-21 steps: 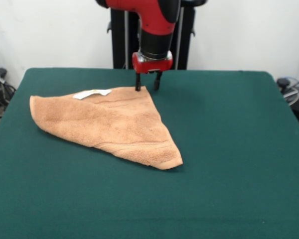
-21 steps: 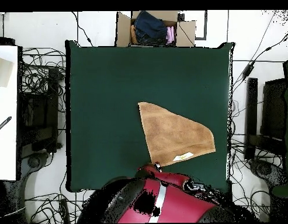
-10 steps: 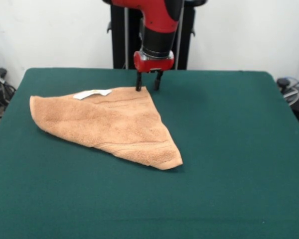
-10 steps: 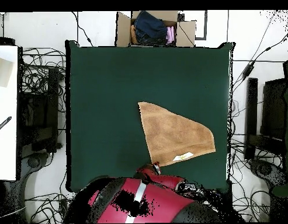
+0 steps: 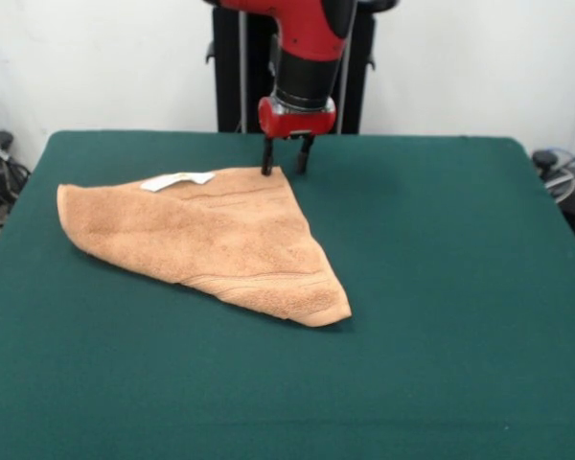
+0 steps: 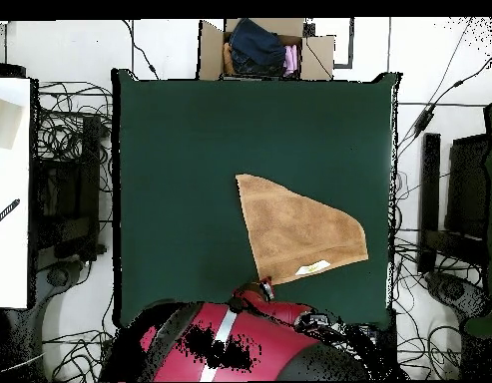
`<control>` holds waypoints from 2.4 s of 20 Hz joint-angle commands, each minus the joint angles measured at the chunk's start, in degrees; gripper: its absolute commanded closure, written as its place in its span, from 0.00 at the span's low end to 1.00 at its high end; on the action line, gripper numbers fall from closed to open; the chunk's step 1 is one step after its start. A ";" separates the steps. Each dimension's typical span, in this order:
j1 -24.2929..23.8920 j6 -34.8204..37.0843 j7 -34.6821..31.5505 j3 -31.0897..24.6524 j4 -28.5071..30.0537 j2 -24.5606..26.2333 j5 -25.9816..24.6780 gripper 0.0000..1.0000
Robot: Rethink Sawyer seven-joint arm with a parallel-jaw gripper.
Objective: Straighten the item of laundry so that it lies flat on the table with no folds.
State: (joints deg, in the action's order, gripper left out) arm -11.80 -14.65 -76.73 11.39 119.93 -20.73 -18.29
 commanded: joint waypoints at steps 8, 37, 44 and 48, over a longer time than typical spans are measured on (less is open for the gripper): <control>0.01 -3.78 -12.58 -1.92 -3.44 5.95 2.13 0.00; 11.52 -12.81 -18.05 1.75 3.42 7.73 17.23 1.00; 18.28 -11.40 -20.09 1.09 6.63 6.25 26.67 1.00; 20.79 -10.91 -20.47 0.73 7.68 5.88 30.52 1.00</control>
State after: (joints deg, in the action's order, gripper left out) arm 7.06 -25.91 -76.97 16.35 127.55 -16.27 5.02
